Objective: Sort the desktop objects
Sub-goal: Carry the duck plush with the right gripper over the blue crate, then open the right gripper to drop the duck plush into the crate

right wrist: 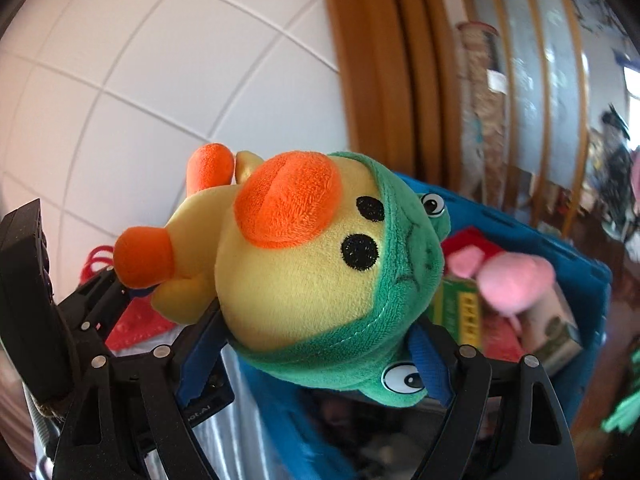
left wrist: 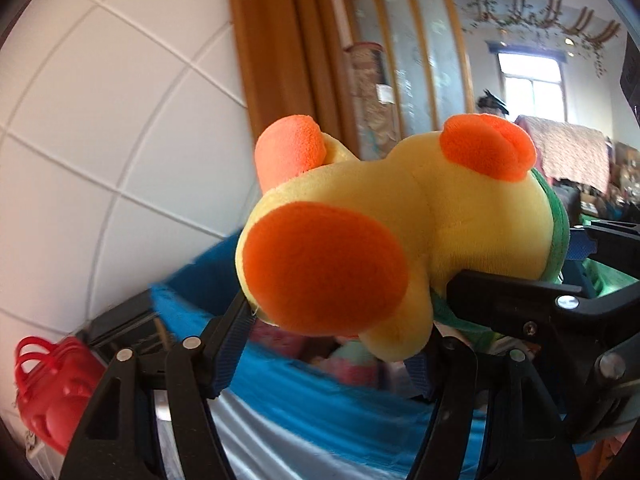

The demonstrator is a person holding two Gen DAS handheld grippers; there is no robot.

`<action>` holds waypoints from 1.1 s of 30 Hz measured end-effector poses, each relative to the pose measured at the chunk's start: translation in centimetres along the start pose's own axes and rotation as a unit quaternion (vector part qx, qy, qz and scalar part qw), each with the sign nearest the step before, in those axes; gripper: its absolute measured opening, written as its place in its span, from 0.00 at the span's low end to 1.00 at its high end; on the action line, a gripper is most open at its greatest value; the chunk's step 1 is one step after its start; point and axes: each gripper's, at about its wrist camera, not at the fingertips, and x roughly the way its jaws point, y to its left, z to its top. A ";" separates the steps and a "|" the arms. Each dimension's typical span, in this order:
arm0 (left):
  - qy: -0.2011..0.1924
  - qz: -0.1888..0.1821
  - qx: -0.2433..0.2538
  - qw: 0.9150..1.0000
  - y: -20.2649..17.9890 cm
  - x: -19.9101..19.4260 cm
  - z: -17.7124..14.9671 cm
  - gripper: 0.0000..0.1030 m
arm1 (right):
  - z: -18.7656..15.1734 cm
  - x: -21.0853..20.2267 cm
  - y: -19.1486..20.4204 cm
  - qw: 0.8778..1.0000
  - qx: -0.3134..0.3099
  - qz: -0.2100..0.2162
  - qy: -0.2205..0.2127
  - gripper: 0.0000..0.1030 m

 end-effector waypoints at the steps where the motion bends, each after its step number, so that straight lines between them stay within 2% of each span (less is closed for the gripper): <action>1: 0.004 -0.007 0.003 1.000 -0.6 0.5 0.1 0.65 | -0.1 -0.2 -0.8 1.000 0.005 -0.005 0.003 0.83; 11: 0.047 -0.063 0.042 0.996 -7.2 3.3 0.4 0.65 | -1.8 -1.3 -7.3 0.997 0.062 -0.039 0.032 0.84; 17: 0.064 -0.065 0.084 0.992 -9.9 3.4 -0.7 0.66 | -3.5 -1.5 -9.2 0.994 0.083 -0.057 0.048 0.91; 20: 0.062 -0.066 0.087 0.992 -10.4 2.6 -1.2 0.67 | -4.0 -2.0 -9.5 0.993 0.085 -0.072 0.048 0.97; 25: 0.056 -0.073 0.083 0.992 -10.3 1.1 -1.9 0.68 | -4.8 -2.3 -9.6 0.991 0.085 -0.085 0.053 0.98; 33: 0.031 -0.079 0.060 0.995 -9.2 -2.2 -2.6 0.69 | -4.9 -4.6 -8.7 0.993 0.074 -0.093 0.025 1.00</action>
